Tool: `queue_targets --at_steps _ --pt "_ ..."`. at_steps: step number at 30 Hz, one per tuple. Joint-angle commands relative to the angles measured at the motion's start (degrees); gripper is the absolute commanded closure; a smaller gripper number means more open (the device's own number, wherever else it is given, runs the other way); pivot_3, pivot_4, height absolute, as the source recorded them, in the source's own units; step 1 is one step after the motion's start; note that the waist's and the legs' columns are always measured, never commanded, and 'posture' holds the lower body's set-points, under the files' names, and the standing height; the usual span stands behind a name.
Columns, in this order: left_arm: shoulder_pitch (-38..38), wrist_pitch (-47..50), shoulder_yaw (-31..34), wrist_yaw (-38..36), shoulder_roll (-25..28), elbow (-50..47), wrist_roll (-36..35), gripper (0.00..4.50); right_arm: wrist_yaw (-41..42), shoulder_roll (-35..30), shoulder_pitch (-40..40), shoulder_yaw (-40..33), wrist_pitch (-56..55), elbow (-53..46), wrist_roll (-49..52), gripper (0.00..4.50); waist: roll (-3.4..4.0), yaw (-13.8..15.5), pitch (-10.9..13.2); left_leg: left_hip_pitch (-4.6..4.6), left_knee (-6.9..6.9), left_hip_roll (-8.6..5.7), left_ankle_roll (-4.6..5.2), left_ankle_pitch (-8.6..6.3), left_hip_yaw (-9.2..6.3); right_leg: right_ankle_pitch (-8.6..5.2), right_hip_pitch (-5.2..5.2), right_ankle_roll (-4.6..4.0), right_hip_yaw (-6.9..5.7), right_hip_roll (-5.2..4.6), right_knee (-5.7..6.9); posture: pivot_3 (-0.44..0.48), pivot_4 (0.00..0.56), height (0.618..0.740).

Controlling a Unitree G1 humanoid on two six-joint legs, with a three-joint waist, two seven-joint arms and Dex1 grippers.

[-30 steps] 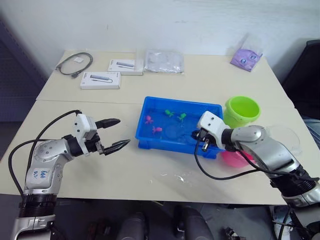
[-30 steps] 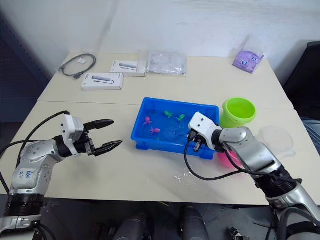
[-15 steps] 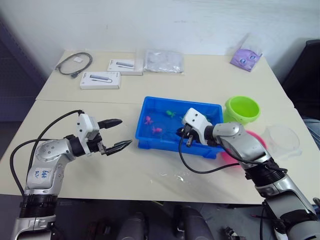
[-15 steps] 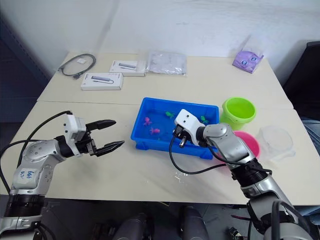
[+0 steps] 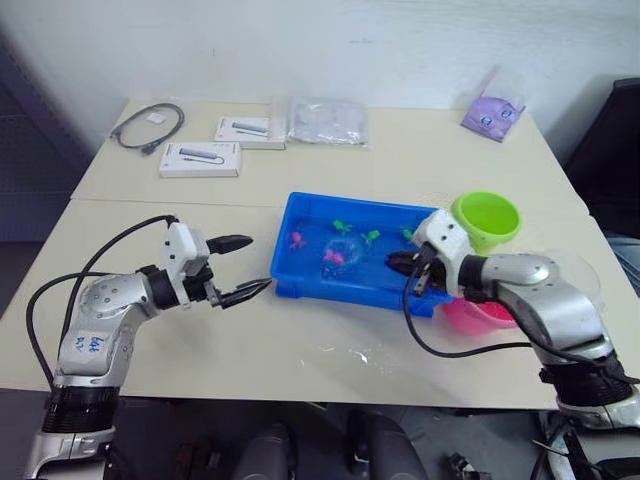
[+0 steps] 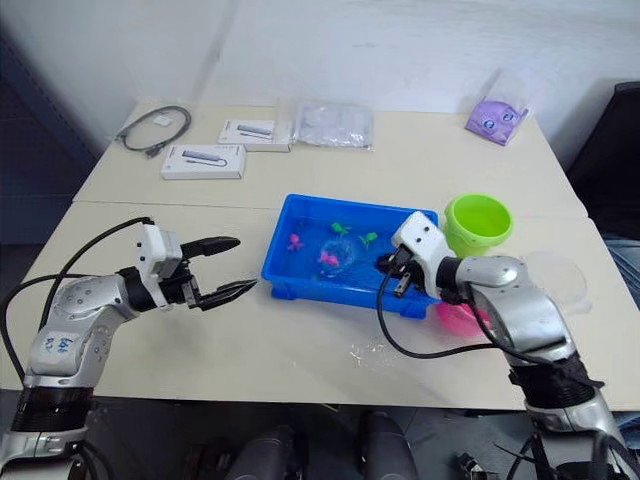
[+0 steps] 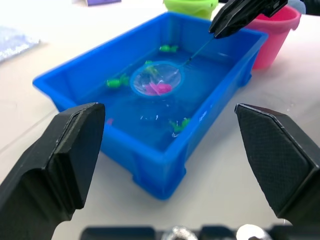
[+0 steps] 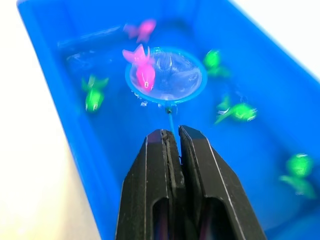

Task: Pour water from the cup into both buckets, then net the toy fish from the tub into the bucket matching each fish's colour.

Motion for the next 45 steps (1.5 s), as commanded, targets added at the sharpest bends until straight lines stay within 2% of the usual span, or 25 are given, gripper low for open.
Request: queue_targets --at_steps 1,6,12,21,24,28,31,35,37,40,45 --pt "-1.82 -0.32 -0.68 -0.86 -0.46 -1.27 -1.19 0.04 2.08 -2.68 3.5 -6.5 -4.21 -4.24 2.39 4.5 0.0 0.17 0.0 -0.01 0.0 0.0 0.0 0.0 0.0 0.0 0.0 0.0 0.0 0.01 -0.01 0.0 0.15 0.74" --pt "-4.11 -1.4 -1.99 -2.85 -1.42 1.26 -1.23 0.04 3.32 -5.22 9.86 -13.88 -2.32 -9.95 7.71 4.5 0.0 0.21 0.0 -0.03 0.01 -0.01 0.01 0.0 0.0 0.02 0.03 0.04 -0.03 0.04 -0.07 0.0 0.15 0.74" --pt "-8.12 -3.54 -4.34 -6.31 -3.63 6.39 -0.76 0.04 1.07 -5.79 21.61 -27.49 2.8 -19.84 15.53 4.5 0.0 1.06 0.0 0.01 0.03 -0.01 0.01 0.0 -0.03 0.03 0.12 0.06 -0.06 0.06 -0.08 0.0 0.15 0.74" --pt "-14.52 -6.31 -9.48 -11.91 -6.87 12.55 1.02 0.04 -4.98 -0.86 36.7 -45.13 5.3 -30.23 25.09 4.5 0.0 1.67 -0.01 0.05 0.04 -0.03 0.02 0.0 -0.03 0.05 0.2 0.09 -0.05 0.11 -0.12 0.0 0.15 0.74" --pt "-17.63 -6.26 -10.86 -12.62 -9.07 13.46 0.97 0.04 -4.83 1.36 43.84 -51.21 3.08 -32.32 25.04 4.5 0.01 1.84 -0.01 0.05 0.05 -0.07 0.07 0.02 -0.02 0.09 0.23 0.16 -0.01 0.1 -0.15 0.0 0.15 0.74" --pt "-19.26 -6.04 -11.57 -13.16 -10.26 14.45 1.22 0.04 -4.14 3.64 51.6 -55.76 -0.67 -33.19 23.46 4.5 0.01 1.58 -0.02 0.04 0.04 -0.08 0.1 0.01 0.01 0.11 0.25 0.2 0.04 0.15 -0.2 0.0 0.15 0.74" --pt "-19.64 -6.24 -11.71 -13.44 -10.6 15.13 1.23 0.04 -3.19 6.16 57.0 -57.03 -6.04 -31.59 19.61 4.5 0.04 1.36 -0.04 0.16 0.03 -0.07 0.12 0.01 0.14 0.12 0.25 0.21 0.19 0.18 -0.19 0.0 0.15 0.74" --pt "-20.27 -6.71 -11.96 -13.55 -11.52 16.45 1.39 0.04 -4.46 9.83 58.86 -55.49 -14.88 -27.09 13.54 4.5 0.04 1.4 -0.03 0.42 0.0 -0.06 0.14 0.0 0.26 0.11 0.38 0.2 0.35 0.19 -0.3 0.0 0.15 0.74" --pt "-20.21 -6.61 -11.54 -12.98 -12.28 17.07 1.17 0.04 -3.01 11.41 60.22 -51.48 -26.08 -23.16 5.0 4.5 0.04 1.43 -0.03 0.49 0.0 -0.06 0.17 -0.02 0.3 0.11 0.42 0.2 0.41 0.17 -0.29 0.0 0.15 0.74" --pt "-19.93 -6.75 -11.17 -12.66 -12.71 17.55 1.29 0.04 -2.81 12.87 61.0 -48.04 -38.45 -18.67 -2.48 4.5 0.05 1.42 -0.04 0.53 -0.04 -0.06 0.16 -0.02 0.33 0.11 0.42 0.2 0.43 0.19 -0.29 0.0 0.15 0.74" --pt "-18.79 -7.25 -11.08 -12.53 -12.56 17.55 1.34 0.04 -11.77 15.01 58.69 -46.38 -60.7 -9.89 -18.27 4.5 0.05 1.33 -0.04 0.59 -0.03 -0.06 0.15 -0.01 0.41 0.11 0.41 0.2 0.5 0.18 -0.24 0.0 0.15 0.74"
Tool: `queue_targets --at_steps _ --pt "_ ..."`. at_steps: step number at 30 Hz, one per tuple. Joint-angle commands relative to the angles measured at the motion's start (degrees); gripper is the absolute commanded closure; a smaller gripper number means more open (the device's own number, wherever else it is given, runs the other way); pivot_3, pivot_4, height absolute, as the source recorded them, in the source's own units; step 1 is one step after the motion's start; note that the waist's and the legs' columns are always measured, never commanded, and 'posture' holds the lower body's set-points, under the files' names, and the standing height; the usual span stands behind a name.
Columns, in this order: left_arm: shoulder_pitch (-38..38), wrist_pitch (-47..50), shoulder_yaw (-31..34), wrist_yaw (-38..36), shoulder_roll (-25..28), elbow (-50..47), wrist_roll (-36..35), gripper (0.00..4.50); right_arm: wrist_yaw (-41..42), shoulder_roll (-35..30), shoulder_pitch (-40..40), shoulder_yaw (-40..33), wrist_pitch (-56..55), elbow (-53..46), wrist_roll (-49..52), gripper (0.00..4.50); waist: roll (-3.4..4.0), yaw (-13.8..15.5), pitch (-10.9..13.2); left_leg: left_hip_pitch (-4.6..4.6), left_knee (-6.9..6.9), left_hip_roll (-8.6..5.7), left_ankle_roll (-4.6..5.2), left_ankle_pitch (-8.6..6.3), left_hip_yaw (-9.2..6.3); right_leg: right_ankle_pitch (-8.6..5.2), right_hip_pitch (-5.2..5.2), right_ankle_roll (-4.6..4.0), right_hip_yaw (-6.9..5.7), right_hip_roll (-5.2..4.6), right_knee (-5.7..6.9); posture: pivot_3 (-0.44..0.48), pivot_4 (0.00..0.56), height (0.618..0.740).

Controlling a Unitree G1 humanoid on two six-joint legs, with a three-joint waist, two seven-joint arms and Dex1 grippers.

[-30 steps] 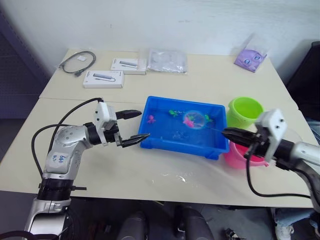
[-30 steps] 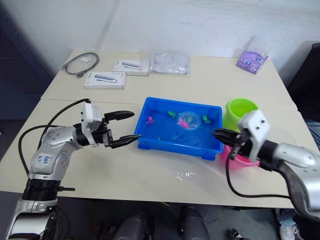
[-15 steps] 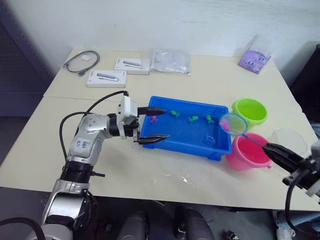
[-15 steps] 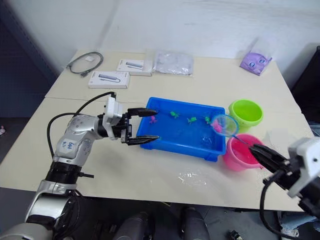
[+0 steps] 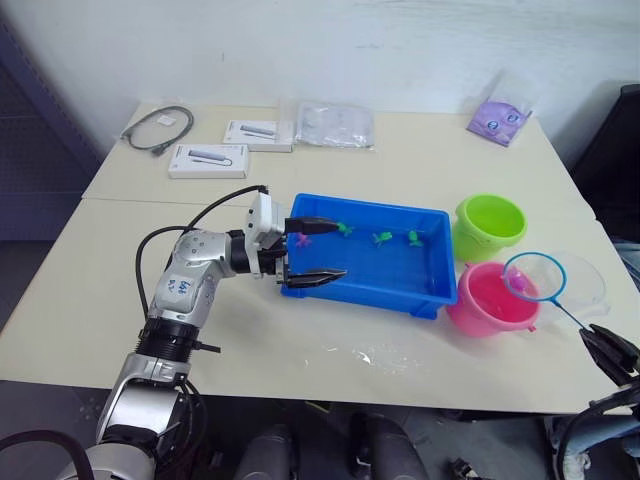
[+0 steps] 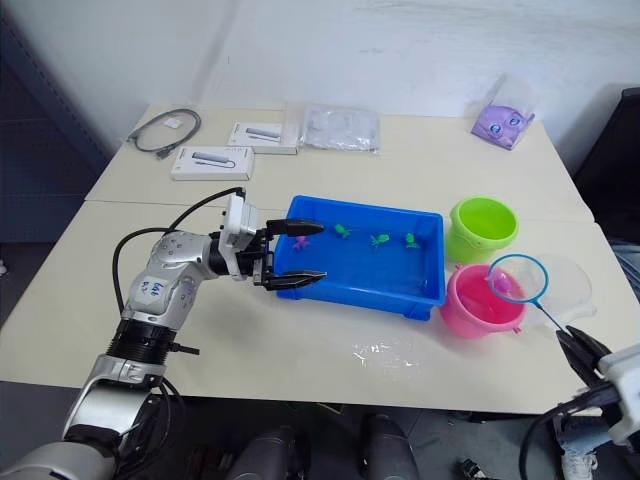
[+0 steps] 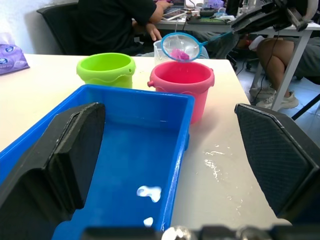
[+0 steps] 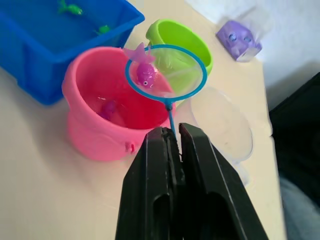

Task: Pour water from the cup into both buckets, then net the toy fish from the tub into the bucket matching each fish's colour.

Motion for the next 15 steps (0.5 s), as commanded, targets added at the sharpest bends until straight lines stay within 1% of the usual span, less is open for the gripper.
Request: queue_targets --at_steps 1,2,3,7,10,15 --pt "0.65 -1.06 1.04 0.11 -0.1 -1.21 -0.13 0.04 -7.25 -0.1 -1.13 0.21 -16.63 4.79 -12.2 4.5 0.0 -0.07 0.0 0.02 0.0 0.0 0.0 0.0 0.01 0.0 0.0 0.0 0.02 0.0 0.0 0.0 0.15 0.74" --pt "0.9 -1.05 1.03 0.14 -0.11 -1.42 -0.18 0.04 -8.56 -0.52 -1.08 0.71 -20.13 6.08 -15.07 4.5 0.0 -0.09 0.0 0.03 0.0 0.0 -0.01 0.0 0.03 0.0 0.0 0.0 0.04 0.0 0.0 0.0 0.15 0.74" --pt "1.3 -1.07 1.0 0.21 -0.14 -1.77 -0.25 0.04 -11.52 -0.61 -1.08 0.45 -24.05 6.85 -20.1 4.5 0.0 -0.08 0.0 0.05 0.0 0.0 -0.03 -0.01 0.04 -0.01 0.0 -0.02 0.06 0.0 0.02 0.0 0.15 0.74" --pt "2.34 -1.03 0.98 0.58 -0.25 -2.74 -0.44 0.04 -20.75 -1.23 -1.03 -0.78 -32.62 8.18 -34.67 4.5 0.02 -0.08 -0.01 0.06 -0.02 0.01 -0.11 0.01 0.04 -0.04 -0.01 -0.06 0.07 0.0 0.07 0.0 0.15 0.74" --pt "2.49 -0.99 1.0 0.72 -0.22 -2.96 -0.47 0.04 -28.05 -2.55 -1.09 -2.26 -34.96 7.47 -46.7 4.5 0.02 -0.07 -0.01 0.06 -0.01 0.01 -0.13 0.02 0.05 -0.04 -0.01 -0.07 0.09 0.0 0.09 0.0 0.15 0.74" --pt "2.59 -0.96 1.01 0.89 -0.21 -3.14 -0.49 0.04 -39.97 -2.96 -0.68 -4.22 -35.95 6.38 -56.86 4.5 0.01 -0.07 -0.01 0.07 -0.01 0.0 -0.17 0.03 0.06 -0.07 -0.01 -0.11 0.1 0.01 0.13 0.0 0.15 0.74"
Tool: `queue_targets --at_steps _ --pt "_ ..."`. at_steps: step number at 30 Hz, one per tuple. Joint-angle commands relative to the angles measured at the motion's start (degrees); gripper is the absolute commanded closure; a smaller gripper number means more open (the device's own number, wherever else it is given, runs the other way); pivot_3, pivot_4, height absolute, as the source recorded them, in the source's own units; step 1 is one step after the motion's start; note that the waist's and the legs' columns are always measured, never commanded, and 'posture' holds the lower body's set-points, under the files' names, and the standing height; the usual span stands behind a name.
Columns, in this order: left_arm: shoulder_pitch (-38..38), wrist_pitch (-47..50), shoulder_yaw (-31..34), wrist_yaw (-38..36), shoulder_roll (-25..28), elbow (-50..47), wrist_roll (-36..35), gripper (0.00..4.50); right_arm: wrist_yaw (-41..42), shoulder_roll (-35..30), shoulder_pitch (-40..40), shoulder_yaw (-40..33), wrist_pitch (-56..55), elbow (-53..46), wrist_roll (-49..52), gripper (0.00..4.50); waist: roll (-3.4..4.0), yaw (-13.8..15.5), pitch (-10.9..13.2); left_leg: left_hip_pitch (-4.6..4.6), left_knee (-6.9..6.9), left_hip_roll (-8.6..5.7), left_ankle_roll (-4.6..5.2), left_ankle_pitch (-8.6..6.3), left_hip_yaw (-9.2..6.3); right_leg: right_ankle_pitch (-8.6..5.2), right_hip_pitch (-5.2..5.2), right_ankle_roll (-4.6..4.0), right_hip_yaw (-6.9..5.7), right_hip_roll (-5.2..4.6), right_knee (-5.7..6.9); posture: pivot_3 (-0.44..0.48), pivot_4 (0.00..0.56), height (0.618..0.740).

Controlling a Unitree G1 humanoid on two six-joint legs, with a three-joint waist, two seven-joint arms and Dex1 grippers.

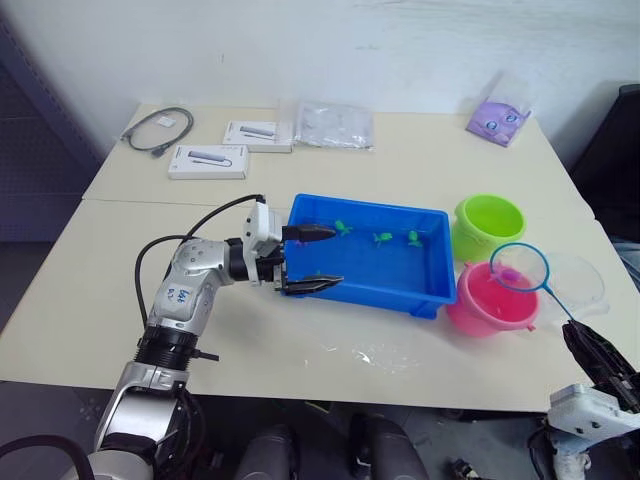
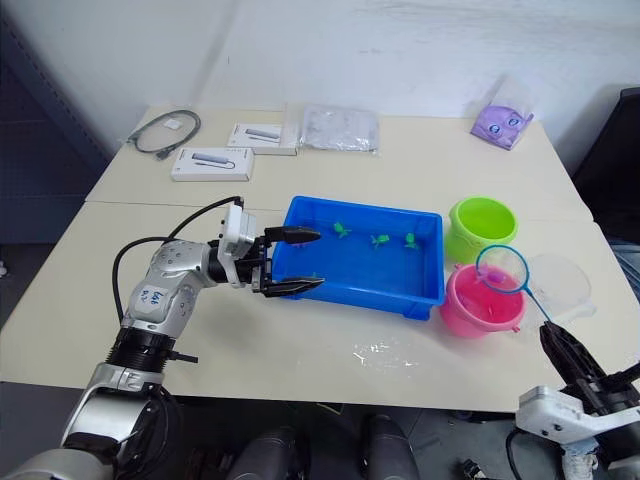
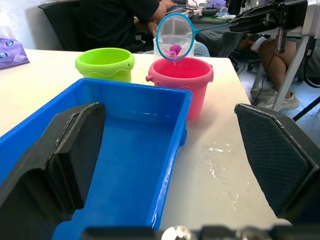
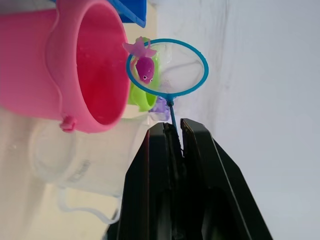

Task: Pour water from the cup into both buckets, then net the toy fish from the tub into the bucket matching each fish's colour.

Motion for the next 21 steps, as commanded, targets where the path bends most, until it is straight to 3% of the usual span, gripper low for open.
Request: queue_targets --at_steps 1,13,18,21 --pt "0.03 -0.49 0.92 0.3 -0.21 -2.48 -0.47 0.04 -8.86 -0.4 1.32 -2.77 -0.85 -1.9 -6.48 4.5 0.0 -0.01 0.0 0.0 0.0 0.0 -0.01 0.0 0.0 -0.01 0.0 -0.01 0.0 0.0 0.01 0.0 0.15 0.74" --pt "-0.72 -1.01 0.76 0.12 -0.53 -1.59 -0.21 0.04 -8.78 -3.9 5.4 3.5 1.22 -1.17 -5.0 4.5 -0.01 -0.52 0.0 0.07 0.01 0.02 0.0 0.01 0.02 -0.06 0.01 -0.09 0.03 0.02 0.15 0.0 0.15 0.74" --pt "-1.02 -1.33 1.21 0.4 -0.49 -1.09 -0.09 0.04 -9.18 -5.56 5.16 -1.35 4.97 -2.45 -1.72 4.5 -0.01 -0.56 0.0 0.08 0.01 0.02 0.0 0.02 0.02 -0.07 0.01 -0.1 0.04 0.01 0.17 0.0 0.15 0.74" --pt "-0.97 -0.98 0.99 0.38 -0.53 -1.12 -0.11 0.04 -8.52 -6.36 6.31 3.48 2.44 -1.49 -2.9 4.5 -0.06 -0.64 -0.01 0.08 0.03 0.0 0.03 0.02 0.04 -0.06 0.02 -0.09 0.08 0.0 0.17 0.0 0.15 0.74"
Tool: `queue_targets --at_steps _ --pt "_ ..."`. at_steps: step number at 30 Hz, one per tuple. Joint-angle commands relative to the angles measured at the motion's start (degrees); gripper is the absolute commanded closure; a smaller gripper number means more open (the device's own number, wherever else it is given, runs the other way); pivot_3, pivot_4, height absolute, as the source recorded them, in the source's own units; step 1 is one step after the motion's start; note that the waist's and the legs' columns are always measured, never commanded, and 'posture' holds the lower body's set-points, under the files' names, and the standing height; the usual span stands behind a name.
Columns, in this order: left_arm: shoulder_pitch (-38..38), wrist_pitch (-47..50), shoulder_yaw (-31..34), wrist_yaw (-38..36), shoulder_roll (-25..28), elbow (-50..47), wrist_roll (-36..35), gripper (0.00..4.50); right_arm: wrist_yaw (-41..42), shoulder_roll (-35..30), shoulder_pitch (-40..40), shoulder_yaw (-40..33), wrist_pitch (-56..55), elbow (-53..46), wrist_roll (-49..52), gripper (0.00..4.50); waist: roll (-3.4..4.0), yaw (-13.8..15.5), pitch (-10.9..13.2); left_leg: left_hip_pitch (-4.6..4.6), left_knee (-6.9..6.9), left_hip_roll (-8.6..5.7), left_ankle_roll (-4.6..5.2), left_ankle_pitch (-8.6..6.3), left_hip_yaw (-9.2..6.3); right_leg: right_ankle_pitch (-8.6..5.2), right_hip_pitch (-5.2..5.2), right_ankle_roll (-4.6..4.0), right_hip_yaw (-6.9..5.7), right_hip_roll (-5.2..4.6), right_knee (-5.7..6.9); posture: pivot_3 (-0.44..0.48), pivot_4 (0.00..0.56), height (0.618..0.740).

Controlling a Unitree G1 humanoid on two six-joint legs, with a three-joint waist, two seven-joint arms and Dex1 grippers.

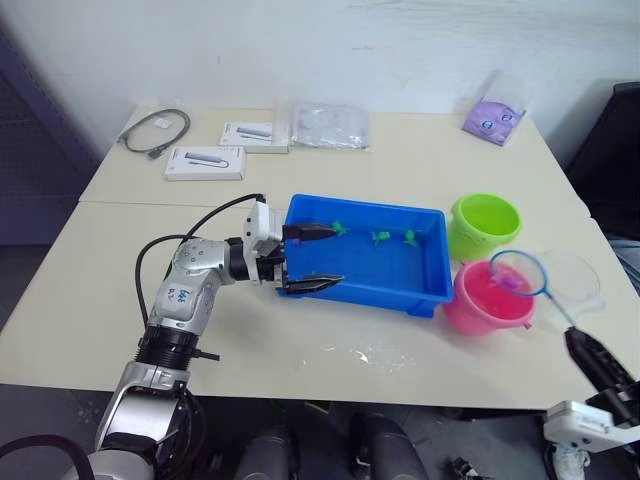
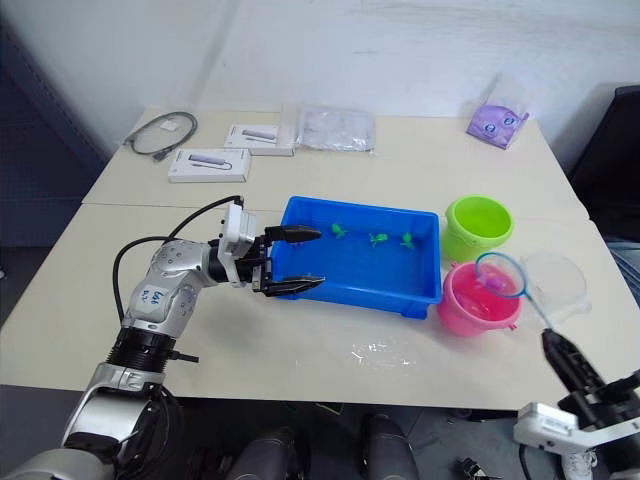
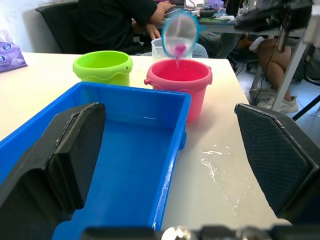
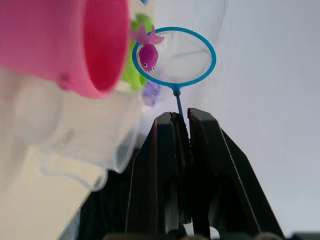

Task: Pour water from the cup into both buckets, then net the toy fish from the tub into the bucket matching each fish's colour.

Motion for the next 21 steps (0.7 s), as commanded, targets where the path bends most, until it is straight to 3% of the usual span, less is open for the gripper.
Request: queue_targets --at_steps 1,5,8,12,21 --pt "-0.86 -0.65 0.68 0.09 -0.26 -1.32 -0.08 0.04 -0.13 -1.07 1.64 3.25 -2.2 -0.77 0.15 4.5 -0.02 -0.08 0.0 0.01 -0.01 0.02 0.0 0.0 -0.03 0.0 0.0 -0.01 -0.02 0.02 0.0 0.0 0.15 0.74" --pt "-0.71 -0.59 1.11 0.71 -0.35 -1.56 -0.21 0.04 -1.37 -1.02 0.02 -0.33 1.93 -2.24 0.84 4.5 0.0 -0.2 -0.01 0.0 -0.04 0.02 -0.02 0.01 -0.04 -0.04 -0.03 -0.06 -0.04 0.01 0.07 0.0 0.15 0.74" --pt "-0.47 -0.36 0.85 0.71 -0.23 -1.81 -0.16 0.04 -1.81 -1.17 1.51 3.26 -0.43 -1.62 -1.42 4.5 -0.01 -0.29 -0.01 0.01 0.0 0.02 -0.01 0.01 -0.04 -0.02 -0.01 -0.03 -0.02 0.0 0.06 0.0 0.15 0.74" --pt "-0.32 -0.29 1.11 1.14 -0.15 -1.88 -0.2 0.04 -4.31 -1.11 0.66 1.14 2.01 -1.59 -3.12 4.5 -0.01 -0.36 -0.01 0.0 -0.01 0.02 -0.02 0.01 -0.04 -0.03 -0.02 -0.05 -0.03 0.01 0.07 0.0 0.15 0.74" --pt "-0.54 -0.85 0.76 0.75 -0.47 -1.05 -0.09 0.04 -8.92 -5.95 -1.59 5.1 2.3 5.31 -8.08 4.5 -0.01 -0.59 -0.01 0.01 -0.01 0.02 -0.03 0.02 -0.03 -0.03 -0.02 -0.05 -0.02 0.01 0.08 0.0 0.15 0.74"
